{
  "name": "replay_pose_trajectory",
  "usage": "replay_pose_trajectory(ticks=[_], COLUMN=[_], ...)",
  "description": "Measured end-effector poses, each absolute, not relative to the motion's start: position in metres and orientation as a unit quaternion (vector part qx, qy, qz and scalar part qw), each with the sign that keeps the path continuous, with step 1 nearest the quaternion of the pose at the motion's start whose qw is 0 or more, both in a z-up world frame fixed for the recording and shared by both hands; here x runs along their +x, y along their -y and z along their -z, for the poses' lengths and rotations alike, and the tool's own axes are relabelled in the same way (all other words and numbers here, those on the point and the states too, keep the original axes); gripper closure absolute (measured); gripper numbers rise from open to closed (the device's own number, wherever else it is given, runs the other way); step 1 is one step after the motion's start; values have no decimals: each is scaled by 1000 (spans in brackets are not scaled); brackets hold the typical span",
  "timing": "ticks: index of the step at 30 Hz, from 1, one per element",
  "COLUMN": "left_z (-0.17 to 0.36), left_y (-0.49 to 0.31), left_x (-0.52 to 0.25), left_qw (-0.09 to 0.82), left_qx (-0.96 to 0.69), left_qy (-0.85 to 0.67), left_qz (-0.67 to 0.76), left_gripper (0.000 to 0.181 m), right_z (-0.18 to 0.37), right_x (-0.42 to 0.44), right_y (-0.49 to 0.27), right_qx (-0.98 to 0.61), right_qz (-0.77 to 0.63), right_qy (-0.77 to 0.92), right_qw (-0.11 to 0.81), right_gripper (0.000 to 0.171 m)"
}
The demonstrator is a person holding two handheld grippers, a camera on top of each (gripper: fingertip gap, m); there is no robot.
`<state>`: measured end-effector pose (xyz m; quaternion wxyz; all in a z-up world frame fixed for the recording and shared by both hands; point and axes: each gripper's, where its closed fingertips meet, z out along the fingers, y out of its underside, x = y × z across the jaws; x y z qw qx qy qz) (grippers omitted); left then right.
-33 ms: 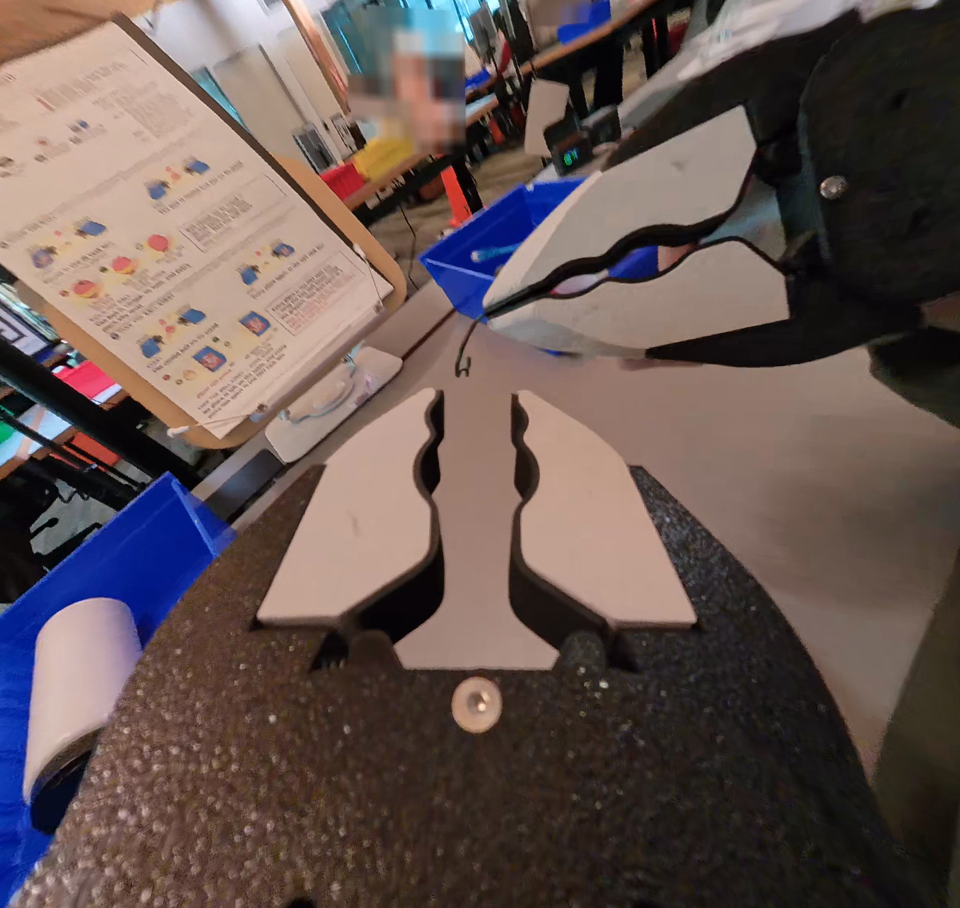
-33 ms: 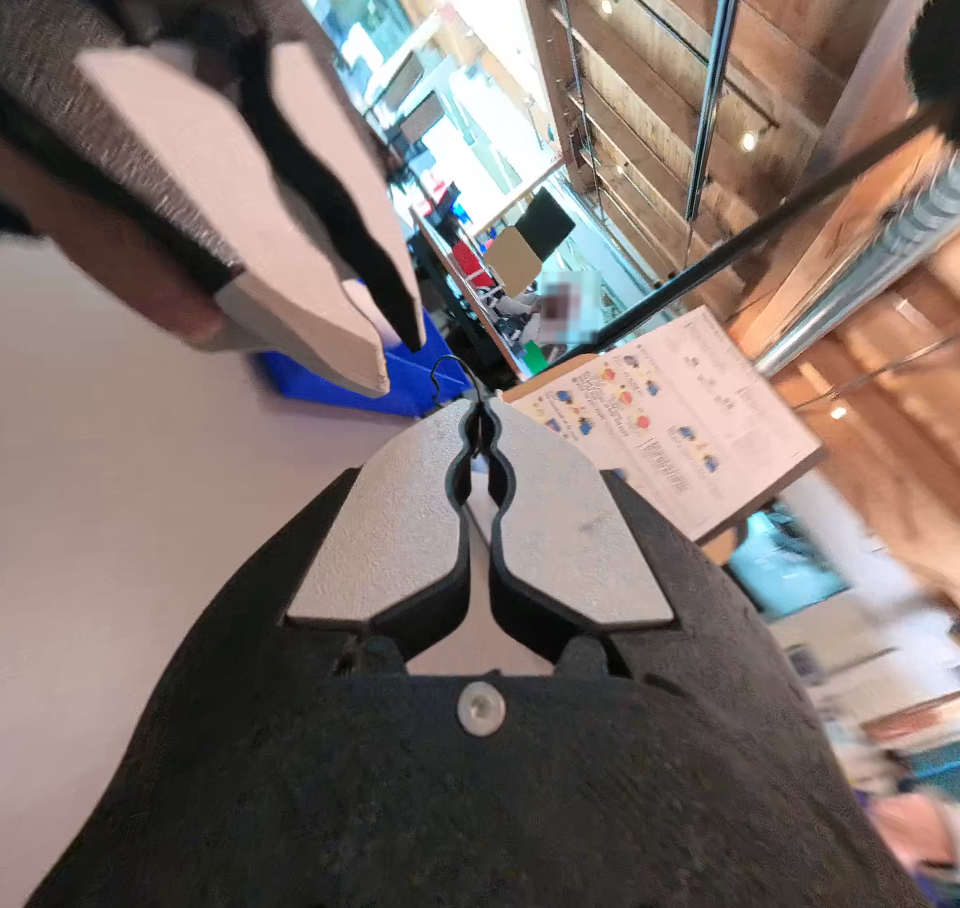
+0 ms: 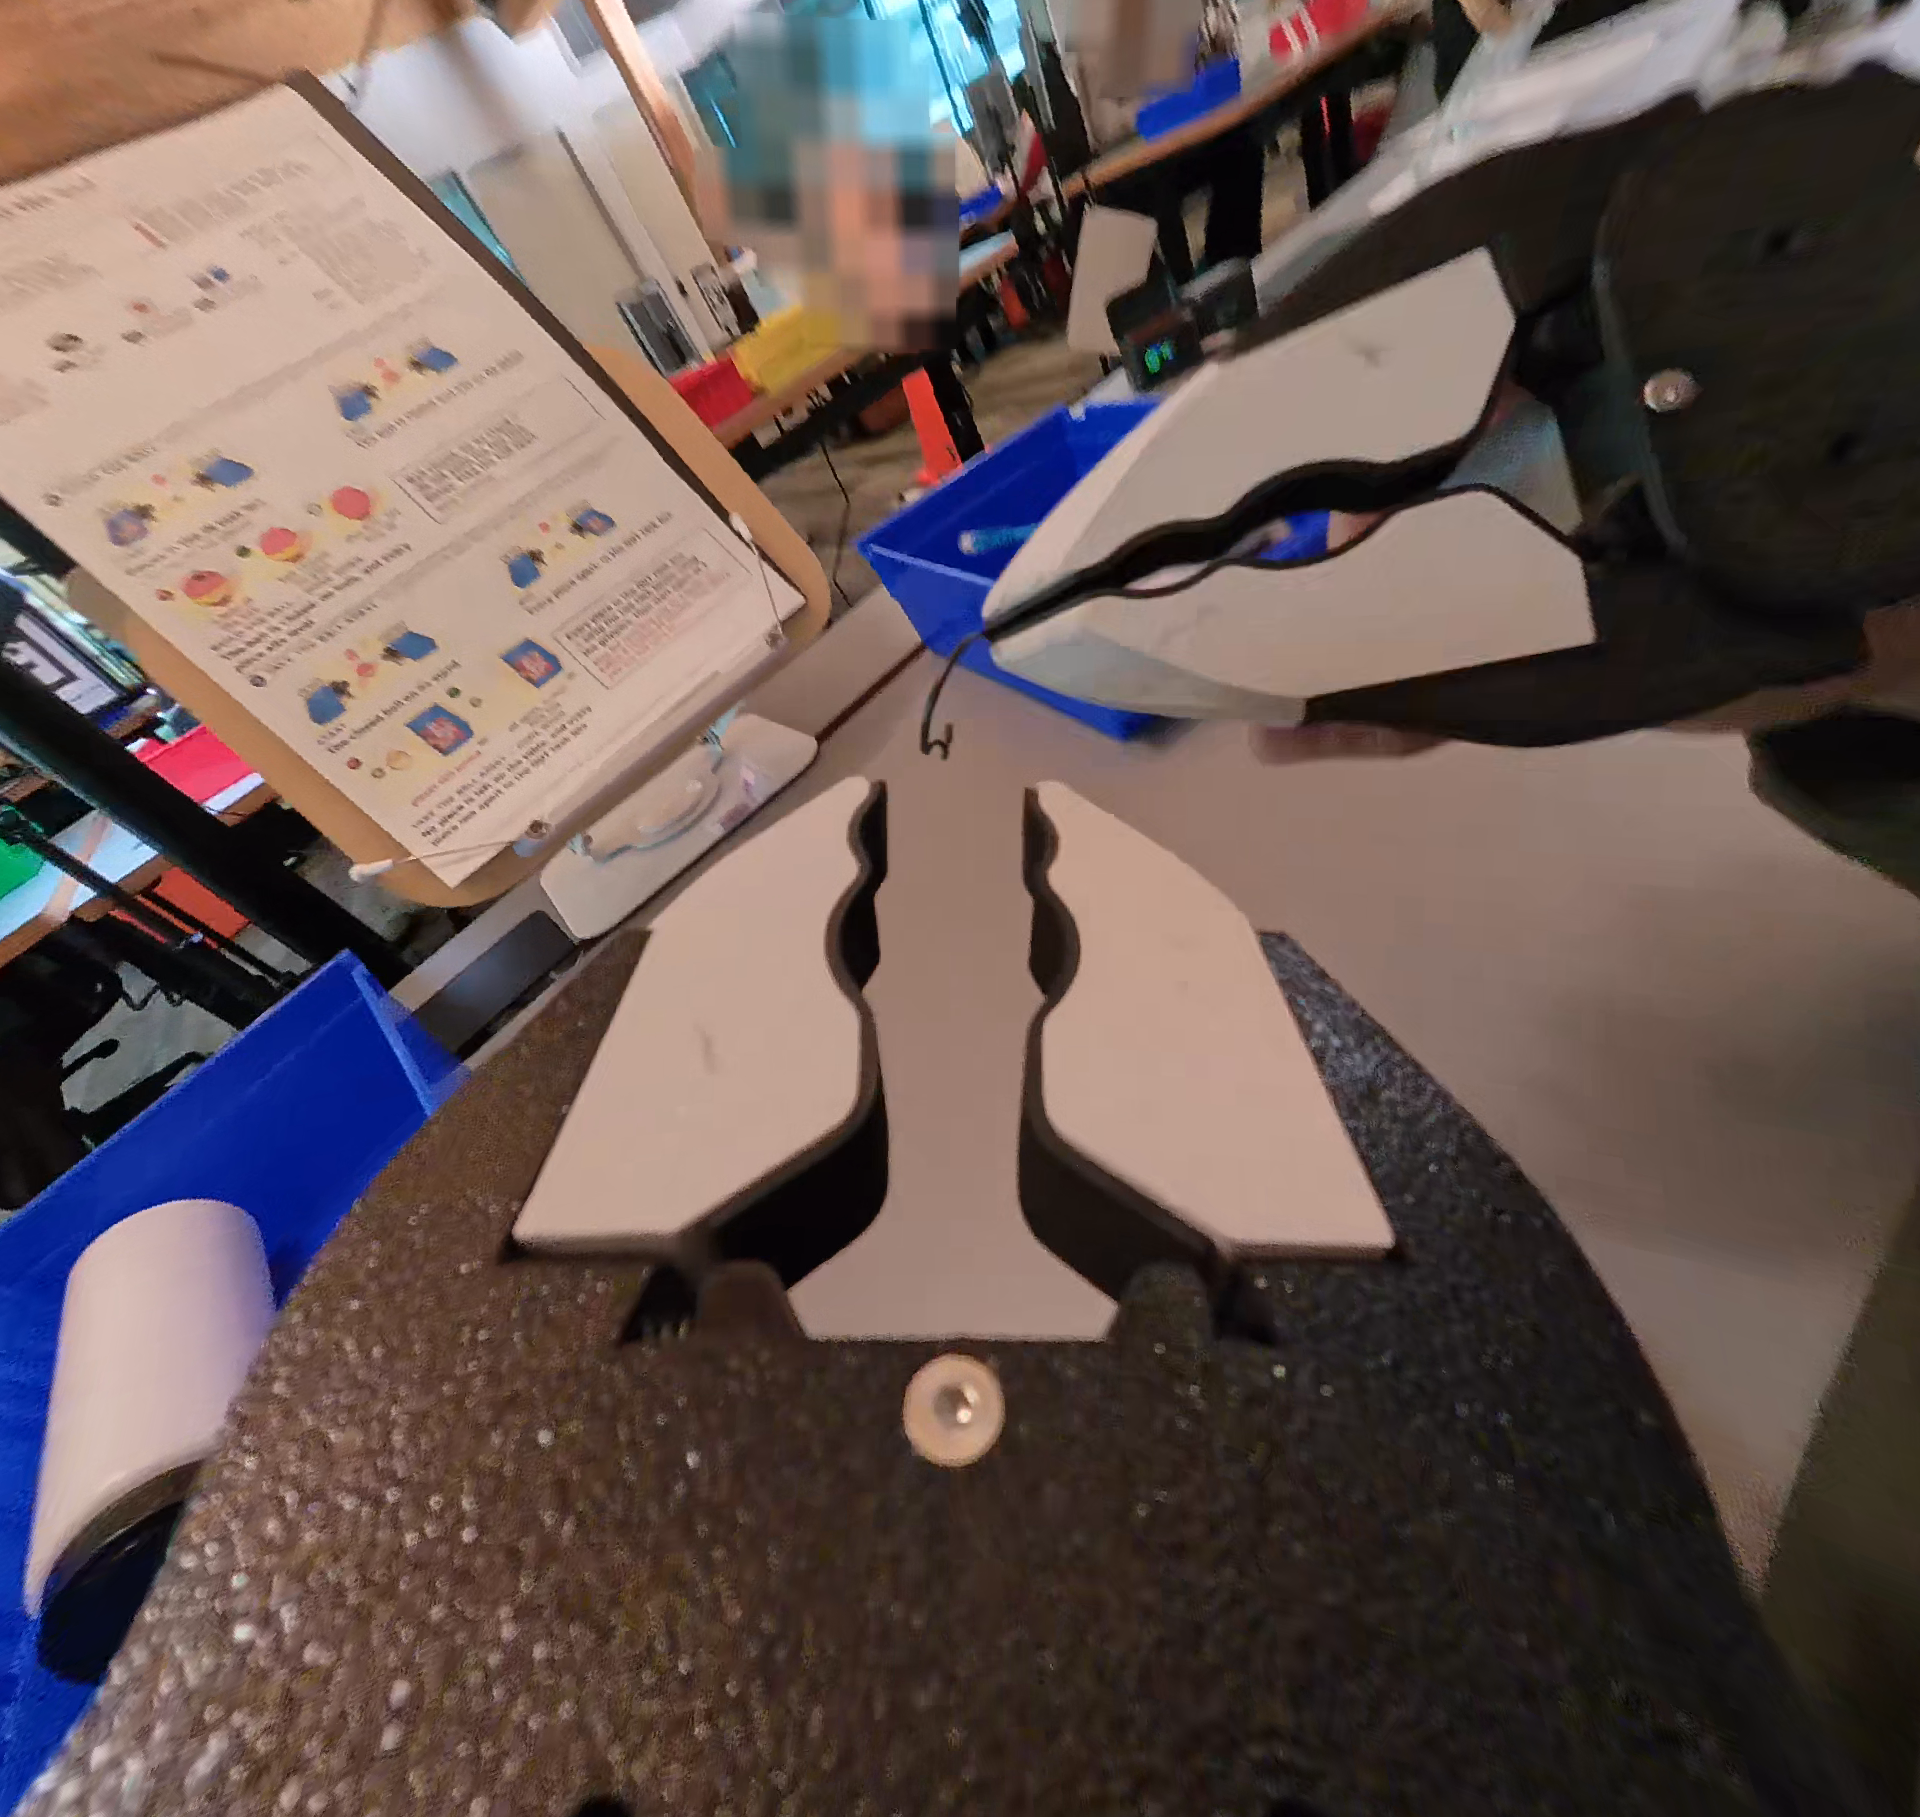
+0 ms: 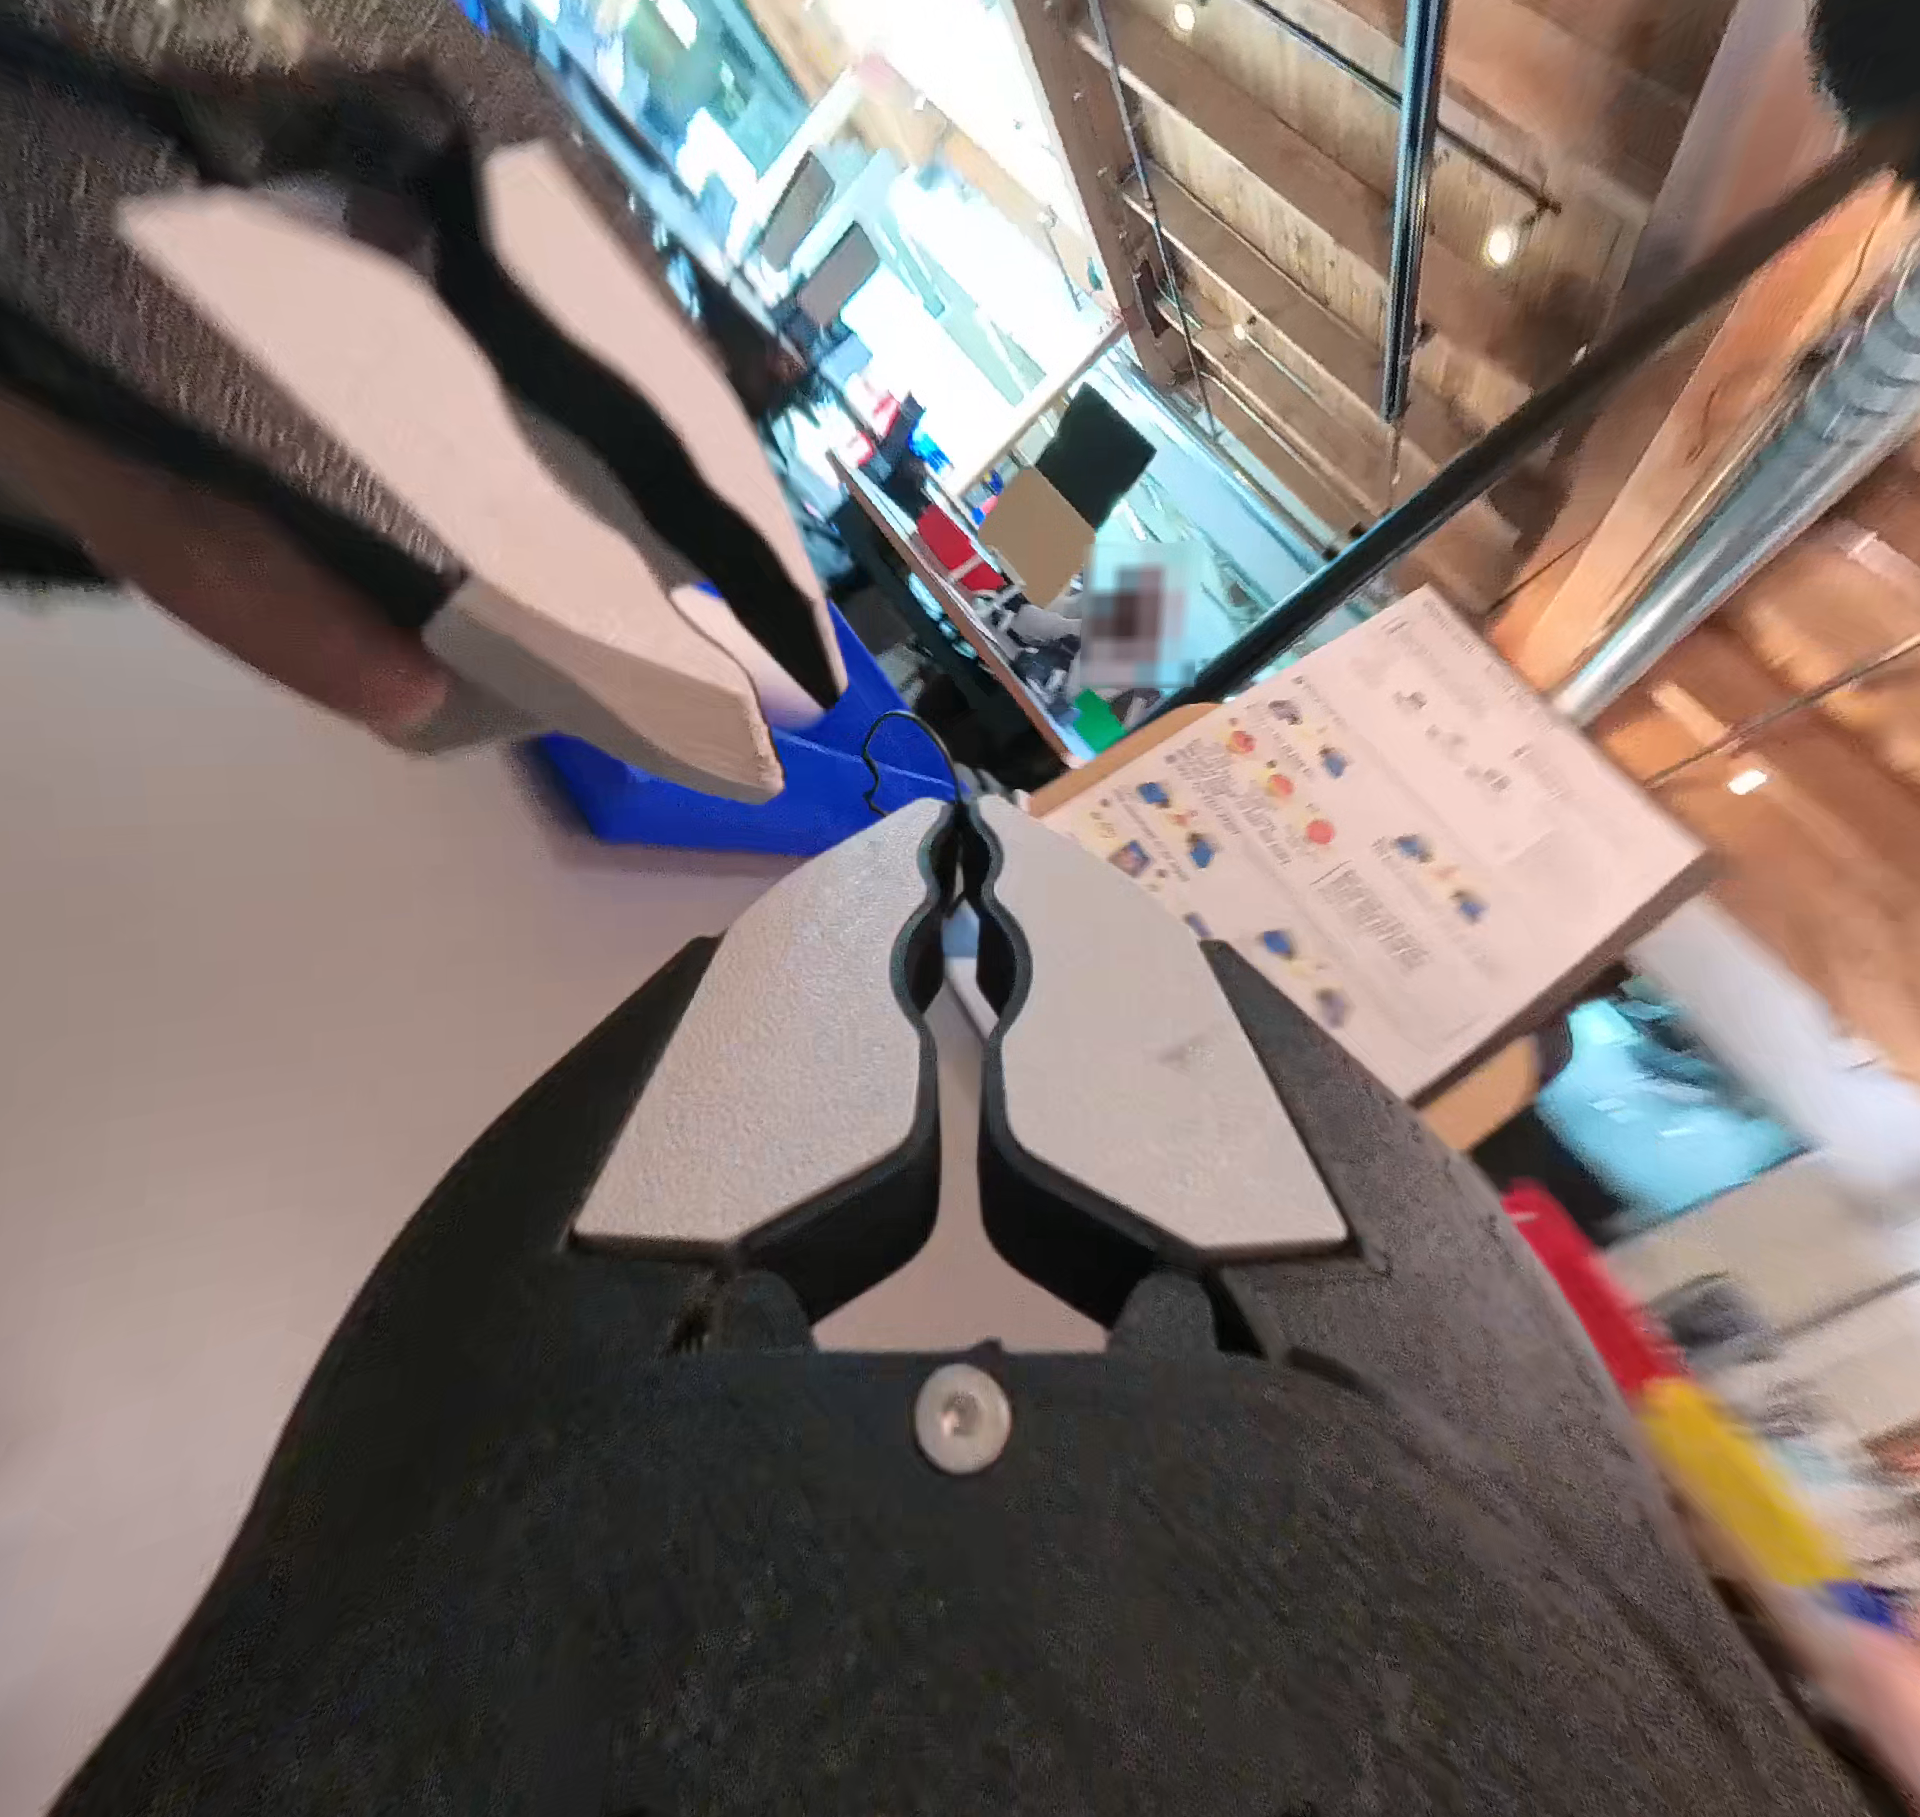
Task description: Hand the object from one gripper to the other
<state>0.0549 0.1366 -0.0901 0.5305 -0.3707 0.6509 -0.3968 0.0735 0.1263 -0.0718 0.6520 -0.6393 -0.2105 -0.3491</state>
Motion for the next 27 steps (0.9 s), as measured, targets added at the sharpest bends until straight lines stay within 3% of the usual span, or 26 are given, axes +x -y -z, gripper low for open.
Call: replay_pose_trajectory(ticks=[6,11,27], left_z=[76,71,65], left_y=[-133,-128,-119], left_x=[55,54,51], left_qw=[513,479,467], left_qx=[-383,-387,-366], left_qy=[-589,-553,-533], left_qz=[493,561,603], left_gripper=[157,162,180], right_z=[46,39,46], right_x=[58,68,48], right_y=[-121,-114,-124], right_qx=[-604,-523,-529], right_qz=[-24,-255,-274], right_qy=[21,-93,-79], right_qw=[796,808,799], right_gripper=[171,171,171])
